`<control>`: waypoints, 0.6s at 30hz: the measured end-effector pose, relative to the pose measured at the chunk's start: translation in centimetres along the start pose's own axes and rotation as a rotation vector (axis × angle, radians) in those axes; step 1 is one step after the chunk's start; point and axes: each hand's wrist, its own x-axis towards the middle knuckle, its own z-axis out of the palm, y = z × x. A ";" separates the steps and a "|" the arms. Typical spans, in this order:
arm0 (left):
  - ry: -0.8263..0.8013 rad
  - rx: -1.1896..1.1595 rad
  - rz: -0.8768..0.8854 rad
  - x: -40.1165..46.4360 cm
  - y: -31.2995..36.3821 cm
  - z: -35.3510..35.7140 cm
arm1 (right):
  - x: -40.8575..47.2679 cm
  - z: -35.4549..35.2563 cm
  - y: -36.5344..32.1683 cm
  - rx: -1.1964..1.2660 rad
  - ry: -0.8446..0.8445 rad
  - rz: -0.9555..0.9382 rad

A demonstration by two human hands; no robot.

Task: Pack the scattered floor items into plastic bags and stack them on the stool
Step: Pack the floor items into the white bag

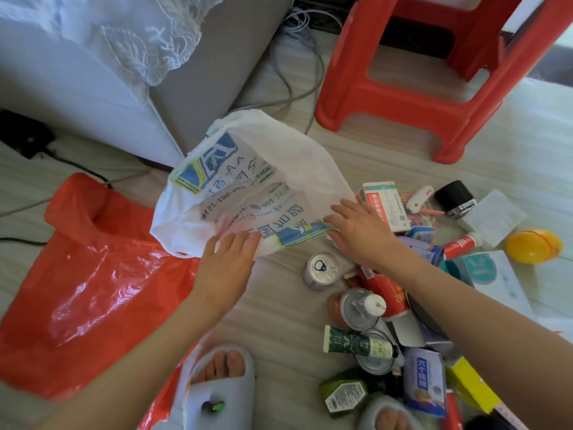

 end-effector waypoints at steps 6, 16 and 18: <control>0.205 -0.127 0.181 -2.1 5.2 -0.4 | -5.3 -1.7 -0.4 0.300 0.048 0.075; -0.002 -0.054 0.392 1.3 10.2 0.9 | -13.8 3.3 -1.0 0.556 0.040 0.241; -0.058 0.010 0.398 2.2 10.6 1.2 | -13.7 3.6 -0.7 0.565 0.040 0.253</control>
